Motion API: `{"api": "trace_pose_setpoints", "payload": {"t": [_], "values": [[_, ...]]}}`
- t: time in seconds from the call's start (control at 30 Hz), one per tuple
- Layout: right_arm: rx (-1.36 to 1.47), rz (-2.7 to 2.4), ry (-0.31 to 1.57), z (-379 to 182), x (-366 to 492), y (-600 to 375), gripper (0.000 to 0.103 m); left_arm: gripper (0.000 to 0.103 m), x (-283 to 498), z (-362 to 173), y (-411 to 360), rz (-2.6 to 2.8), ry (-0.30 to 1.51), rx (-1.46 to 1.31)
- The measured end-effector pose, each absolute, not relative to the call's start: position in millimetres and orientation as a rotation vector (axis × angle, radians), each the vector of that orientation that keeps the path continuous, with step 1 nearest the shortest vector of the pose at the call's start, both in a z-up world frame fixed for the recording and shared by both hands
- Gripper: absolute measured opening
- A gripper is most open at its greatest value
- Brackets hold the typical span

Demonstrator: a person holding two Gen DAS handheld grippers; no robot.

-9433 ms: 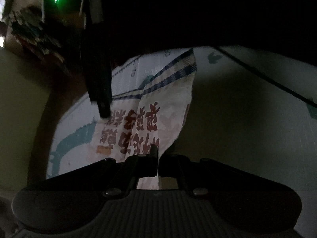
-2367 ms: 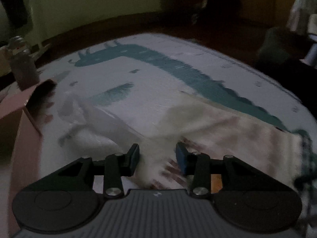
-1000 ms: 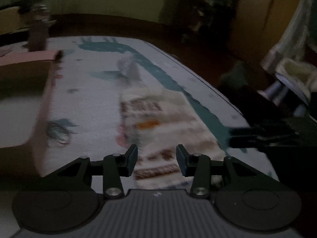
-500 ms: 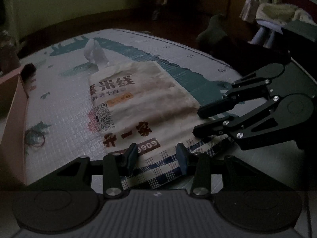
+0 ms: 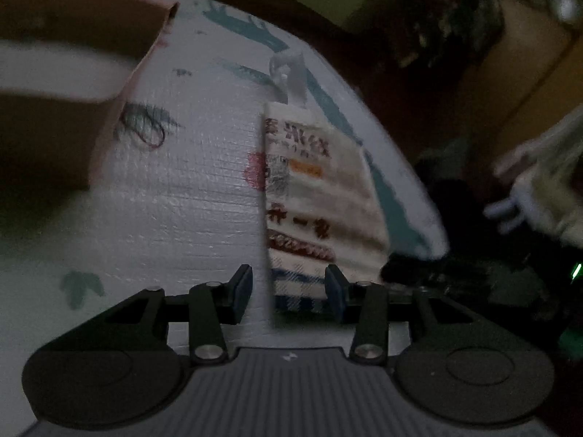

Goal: Fold shopping bag

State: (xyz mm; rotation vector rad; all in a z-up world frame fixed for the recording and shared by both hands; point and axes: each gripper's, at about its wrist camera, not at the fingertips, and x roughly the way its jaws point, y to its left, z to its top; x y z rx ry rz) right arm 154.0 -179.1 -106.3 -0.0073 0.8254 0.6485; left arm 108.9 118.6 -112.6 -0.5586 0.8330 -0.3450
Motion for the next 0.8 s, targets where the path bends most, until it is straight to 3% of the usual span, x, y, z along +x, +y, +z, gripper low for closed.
{"api": "trace_pose_setpoints", "payload": {"t": [0.27, 0.5, 0.67, 0.8], "values": [[0.128, 0.638, 0.855, -110.4, 160.4, -190.5, 0.029, 0.041, 108.3, -132.3, 126.7, -0.461, 0.700, -0.965], [0.159, 0.662, 0.862, -112.0, 161.2, -186.4, 0.029, 0.034, 110.9, -125.6, 88.6, -0.413, 0.642, -0.811], [0.201, 0.711, 0.876, -114.1, 162.9, -183.1, 0.029, 0.010, 119.8, -120.6, 75.9, -0.352, 0.618, -0.719], [0.224, 0.731, 0.872, -112.2, 163.5, -182.4, 0.030, 0.005, 121.9, -105.1, 84.8, -0.354, 0.560, -0.758]]}}
